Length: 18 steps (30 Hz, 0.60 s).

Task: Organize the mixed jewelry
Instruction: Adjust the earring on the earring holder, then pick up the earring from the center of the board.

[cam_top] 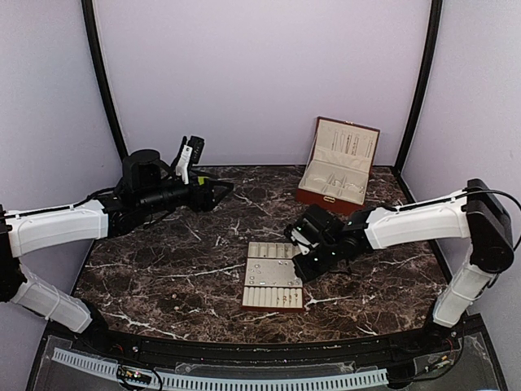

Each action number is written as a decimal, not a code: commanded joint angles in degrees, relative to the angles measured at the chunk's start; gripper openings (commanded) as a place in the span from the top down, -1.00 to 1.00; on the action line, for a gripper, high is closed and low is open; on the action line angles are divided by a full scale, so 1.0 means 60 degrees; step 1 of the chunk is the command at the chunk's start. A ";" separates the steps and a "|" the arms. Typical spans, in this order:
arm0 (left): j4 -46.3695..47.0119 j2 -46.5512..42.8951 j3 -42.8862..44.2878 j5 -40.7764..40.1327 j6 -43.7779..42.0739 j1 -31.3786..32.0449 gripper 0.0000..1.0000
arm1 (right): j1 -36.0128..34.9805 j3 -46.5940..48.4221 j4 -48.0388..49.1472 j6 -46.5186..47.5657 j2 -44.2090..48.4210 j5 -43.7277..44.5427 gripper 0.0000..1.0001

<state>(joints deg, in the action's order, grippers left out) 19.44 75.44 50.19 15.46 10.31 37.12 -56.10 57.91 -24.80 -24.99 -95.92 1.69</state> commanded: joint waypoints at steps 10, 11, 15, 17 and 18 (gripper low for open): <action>-0.0883 -0.0882 -0.1025 -0.1579 0.1120 -0.0108 -0.42 | 0.0476 -0.1176 0.2306 -0.0637 0.2462 0.1619 0.57; -0.1088 -0.0993 -0.1151 -0.1698 0.1497 -0.0284 -0.45 | 0.0594 -0.1347 0.2546 -0.0665 0.2599 0.1609 0.54; -0.2710 -0.1819 -0.1659 -0.1948 0.2597 -0.1072 -0.44 | 0.0986 -0.2110 0.3675 -0.0671 0.3153 0.1388 0.35; -0.3606 -0.2281 -0.1866 -0.2295 0.2742 -0.1177 -0.43 | 0.1172 -0.2449 0.4212 -0.0711 0.3370 0.1254 0.25; -0.4324 -0.2529 -0.1893 -0.2580 0.2819 -0.1185 -0.43 | 0.1294 -0.2590 0.4525 -0.0773 0.3473 0.1140 0.23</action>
<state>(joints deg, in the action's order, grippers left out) 7.01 65.87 40.91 5.39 21.78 31.48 -50.24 45.47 -7.75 -28.60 -77.82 9.10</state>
